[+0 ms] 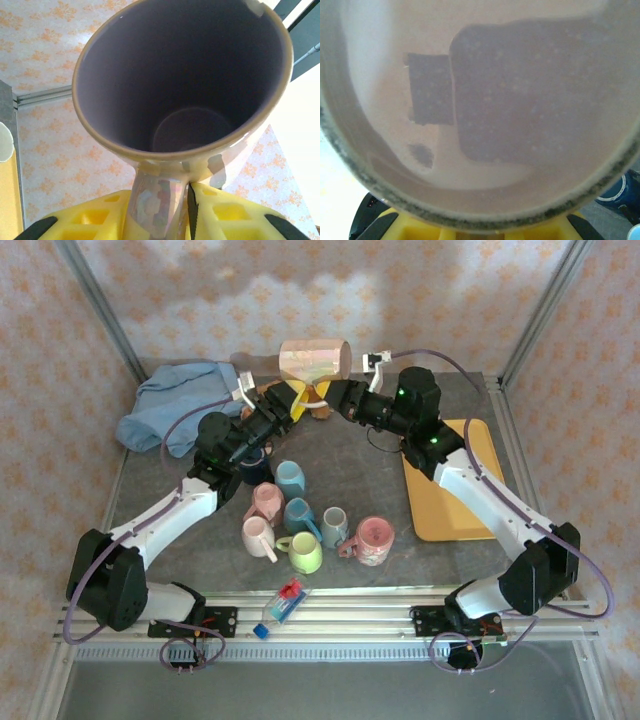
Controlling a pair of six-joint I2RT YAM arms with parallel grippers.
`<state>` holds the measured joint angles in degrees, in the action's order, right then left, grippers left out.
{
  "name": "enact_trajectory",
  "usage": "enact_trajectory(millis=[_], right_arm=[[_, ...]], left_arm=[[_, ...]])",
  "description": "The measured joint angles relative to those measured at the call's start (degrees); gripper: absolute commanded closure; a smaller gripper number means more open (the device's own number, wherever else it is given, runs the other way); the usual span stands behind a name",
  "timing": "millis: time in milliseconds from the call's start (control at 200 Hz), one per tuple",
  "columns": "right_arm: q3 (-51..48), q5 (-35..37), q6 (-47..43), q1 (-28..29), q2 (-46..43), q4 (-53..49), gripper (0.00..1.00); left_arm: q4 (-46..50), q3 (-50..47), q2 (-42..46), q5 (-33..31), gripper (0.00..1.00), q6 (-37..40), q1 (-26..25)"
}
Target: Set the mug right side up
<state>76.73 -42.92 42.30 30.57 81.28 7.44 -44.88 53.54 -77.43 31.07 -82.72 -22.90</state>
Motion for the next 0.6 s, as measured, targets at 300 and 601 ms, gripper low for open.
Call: enact_trajectory(millis=[300, 601], right_arm=[[0.00, -0.13, 1.44, -0.11, 0.02, 0.76, 1.00], [0.00, 0.04, 1.40, -0.13, 0.02, 0.79, 0.98]], left_arm=[[-0.44, 0.02, -0.11, 0.04, 0.88, 0.57, 0.00], [-0.57, 0.02, -0.09, -0.22, 1.00, 2.38, 0.00]])
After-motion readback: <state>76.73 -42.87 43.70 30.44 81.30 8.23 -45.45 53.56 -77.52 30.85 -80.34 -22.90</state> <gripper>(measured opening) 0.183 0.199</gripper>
